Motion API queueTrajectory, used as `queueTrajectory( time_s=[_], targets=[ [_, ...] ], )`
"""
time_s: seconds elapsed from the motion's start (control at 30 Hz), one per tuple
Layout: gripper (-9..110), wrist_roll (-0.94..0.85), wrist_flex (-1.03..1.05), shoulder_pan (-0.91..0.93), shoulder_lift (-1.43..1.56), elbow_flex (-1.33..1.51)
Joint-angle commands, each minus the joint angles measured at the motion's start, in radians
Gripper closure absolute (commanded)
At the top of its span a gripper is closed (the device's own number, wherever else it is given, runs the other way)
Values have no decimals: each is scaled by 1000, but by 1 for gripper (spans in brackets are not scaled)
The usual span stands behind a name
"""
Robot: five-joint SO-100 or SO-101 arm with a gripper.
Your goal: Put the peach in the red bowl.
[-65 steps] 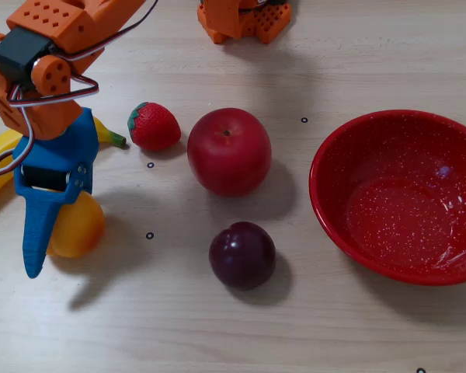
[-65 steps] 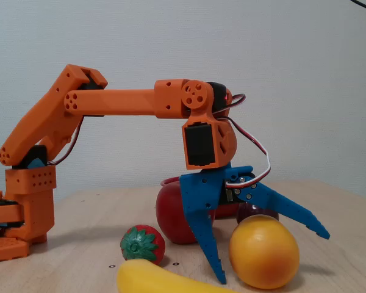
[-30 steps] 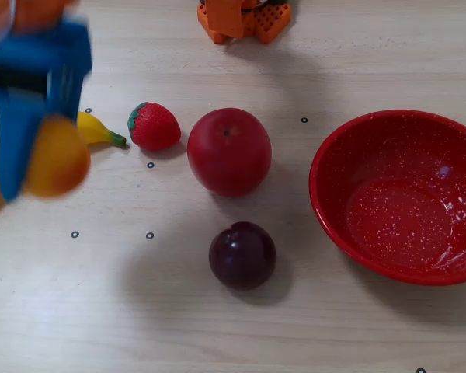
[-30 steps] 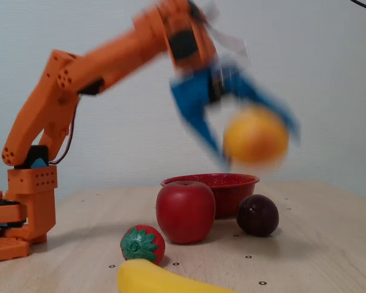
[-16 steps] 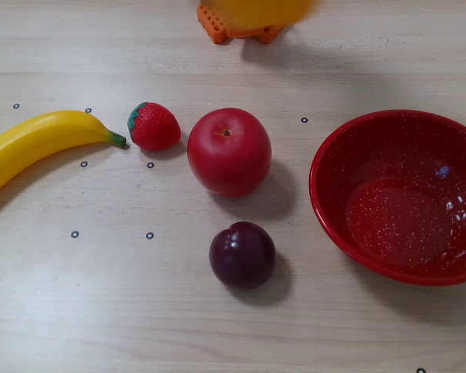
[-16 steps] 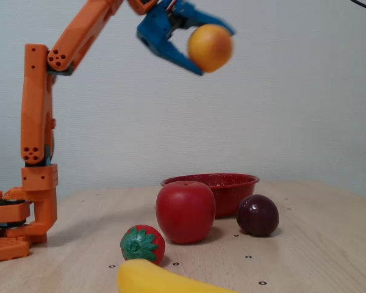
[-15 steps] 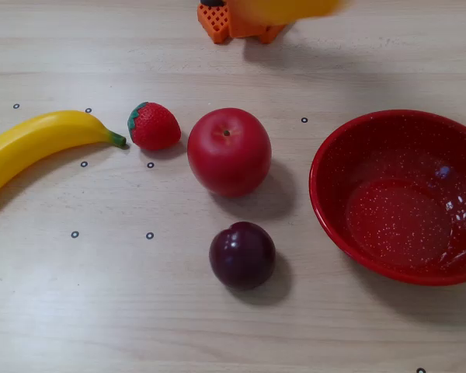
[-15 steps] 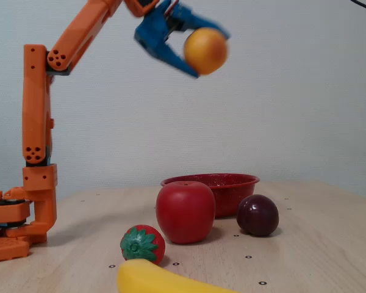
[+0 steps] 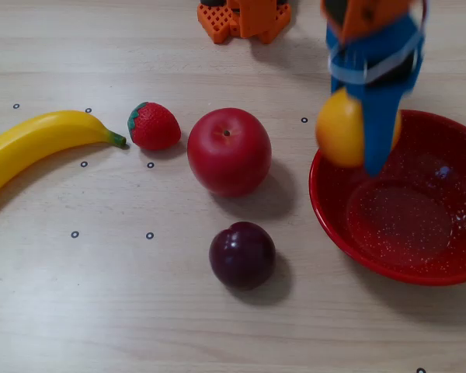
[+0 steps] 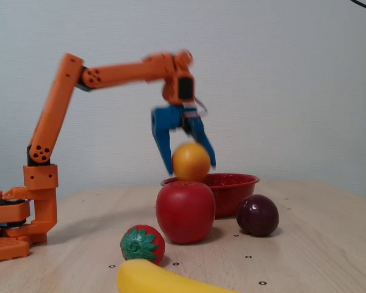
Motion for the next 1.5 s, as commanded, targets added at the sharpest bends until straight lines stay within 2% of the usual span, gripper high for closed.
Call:
queueTrajectory(
  time_s=[0.0, 0.1, 0.23, 0.3, 0.43, 0.57, 0.67, 0.77, 0.8, 0.93, 1.03, 1.27, 1.47],
  targets=[
    [101, -2, -57, -3, 3, -44],
    [100, 43, -124, -14, -46, -44],
    [62, 60, -147, -29, -32, -40],
    [53, 69, -146, -35, -5, -44],
    [45, 71, -104, -35, 54, -112],
    [45, 57, -74, -18, 103, -238],
    [48, 52, -71, -15, 156, -333],
    [95, 69, -97, -48, 281, -371],
    [101, 57, -104, -66, 330, -371],
    [101, 55, -81, -161, 540, -307],
    [101, 80, -94, -255, 716, -141],
    [101, 135, -222, -399, 1131, 474],
    [101, 106, -523, -439, 1447, 1117]
  ],
)
